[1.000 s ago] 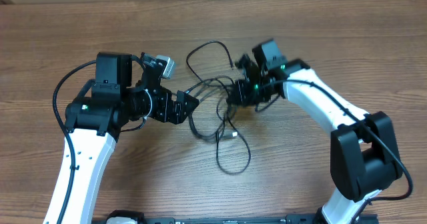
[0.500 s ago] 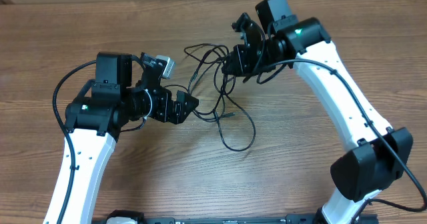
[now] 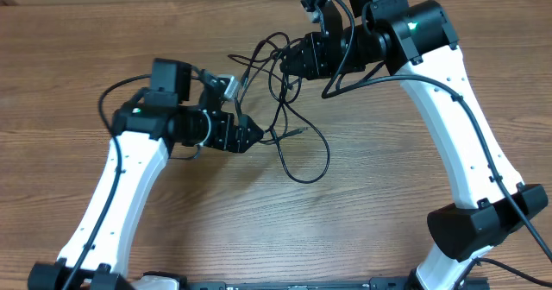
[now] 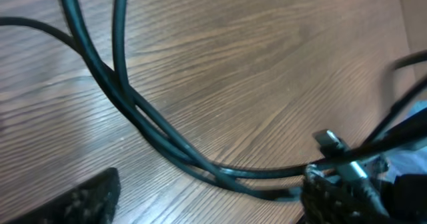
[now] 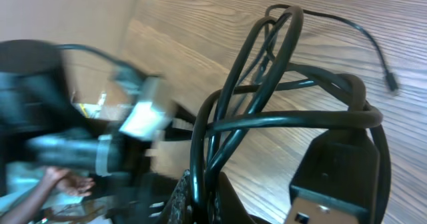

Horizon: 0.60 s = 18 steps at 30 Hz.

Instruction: Untangle cables

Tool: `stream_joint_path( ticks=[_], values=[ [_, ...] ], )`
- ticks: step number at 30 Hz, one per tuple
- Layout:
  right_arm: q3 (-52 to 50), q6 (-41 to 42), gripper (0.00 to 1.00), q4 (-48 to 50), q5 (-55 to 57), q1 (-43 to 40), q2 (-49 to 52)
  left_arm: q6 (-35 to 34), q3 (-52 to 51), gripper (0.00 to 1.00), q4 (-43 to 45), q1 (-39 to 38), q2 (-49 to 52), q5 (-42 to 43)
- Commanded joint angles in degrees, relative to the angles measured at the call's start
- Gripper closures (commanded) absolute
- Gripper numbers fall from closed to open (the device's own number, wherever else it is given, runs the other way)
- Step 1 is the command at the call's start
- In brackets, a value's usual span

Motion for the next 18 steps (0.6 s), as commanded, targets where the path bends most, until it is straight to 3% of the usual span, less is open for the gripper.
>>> stream_joint_path(
  ticks=[1,2,4,5,7,8,14,18],
  values=[
    [2.29,-0.44,0.96,0.02,-5.68,0.61,-0.87,-1.16,0.85,0.37,1.31,-1.6,1.66,0.44],
    [2.29,-0.5,0.96,-0.04,-6.38,0.74,-0.92,-1.36,0.85,0.46,1.84,-1.95,2.08,0.42],
    [2.29,-2.14,0.96,-0.28,-8.37,1.25,-1.07,-1.49,0.85,0.83,2.91,-2.4,2.64,0.33],
    [2.29,-3.26,0.96,-0.35,-9.44,1.44,-1.14,-2.14,0.85,0.89,3.34,-2.56,2.89,0.0],
    [2.29,-3.45,0.96,-0.31,-10.12,1.9,-1.49,-2.6,0.85,0.89,3.96,-2.67,2.91,-0.02],
    [2.32,-3.45,0.96,-0.31,-10.12,2.14,-1.81,-2.6,0.85,0.95,4.24,-2.67,2.91,0.0],
    [2.32,-3.48,0.96,-0.26,-10.1,2.21,-4.15,-3.3,0.85,0.96,4.48,-2.67,2.91,-1.95],
    [2.32,-4.74,0.96,-0.2,-9.38,2.21,-6.01,-3.28,0.85,0.77,4.52,-2.67,2.91,-1.92]
  ],
)
